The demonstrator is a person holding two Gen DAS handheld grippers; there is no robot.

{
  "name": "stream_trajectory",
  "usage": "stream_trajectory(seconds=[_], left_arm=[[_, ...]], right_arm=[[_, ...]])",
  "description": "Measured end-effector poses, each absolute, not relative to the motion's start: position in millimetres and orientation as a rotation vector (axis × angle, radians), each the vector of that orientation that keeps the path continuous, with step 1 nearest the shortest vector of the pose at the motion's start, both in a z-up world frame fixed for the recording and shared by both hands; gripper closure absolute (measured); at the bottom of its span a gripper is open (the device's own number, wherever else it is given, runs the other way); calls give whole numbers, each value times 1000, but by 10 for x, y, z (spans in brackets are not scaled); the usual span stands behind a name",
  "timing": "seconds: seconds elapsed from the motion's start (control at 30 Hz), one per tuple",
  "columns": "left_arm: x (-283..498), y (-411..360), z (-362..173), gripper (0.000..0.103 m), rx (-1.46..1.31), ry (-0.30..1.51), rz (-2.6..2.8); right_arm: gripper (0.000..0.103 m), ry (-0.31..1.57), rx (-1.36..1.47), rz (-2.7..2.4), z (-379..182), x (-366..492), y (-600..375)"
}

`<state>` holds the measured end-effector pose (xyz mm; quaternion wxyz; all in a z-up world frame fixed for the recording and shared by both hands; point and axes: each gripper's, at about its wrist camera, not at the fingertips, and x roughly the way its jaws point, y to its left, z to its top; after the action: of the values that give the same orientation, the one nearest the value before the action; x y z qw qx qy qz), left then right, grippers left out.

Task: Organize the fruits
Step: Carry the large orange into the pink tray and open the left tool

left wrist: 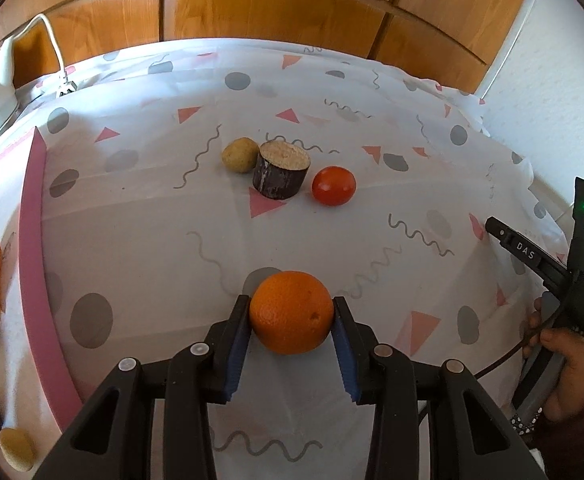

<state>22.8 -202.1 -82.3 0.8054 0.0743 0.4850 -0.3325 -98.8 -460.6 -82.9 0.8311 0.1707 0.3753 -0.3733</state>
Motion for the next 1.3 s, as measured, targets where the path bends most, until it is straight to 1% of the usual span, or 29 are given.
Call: stream_trajectory(seconds=[0.13,0.33,0.77,1.07,1.3], left_arm=[[214,-2003,-829,63,153,1024,-720],[266,-1930,-826,64,86,1059,-734],[226,-1807,-768,64,69,1073,-715],[194,-1412,-389,64,-29,998,-708],[307,-902,-125,64,-127,931,-637]], right_arm=[[42,803,359,-791,-827,-982,-4604],[42,816,354,-787,-824,-976,-4590],[40,818,343,-787,-830,-972,-4572],[40,821,338,-789,-822,-960,-4574],[40,842,323,-792,-809,-926,-4575]])
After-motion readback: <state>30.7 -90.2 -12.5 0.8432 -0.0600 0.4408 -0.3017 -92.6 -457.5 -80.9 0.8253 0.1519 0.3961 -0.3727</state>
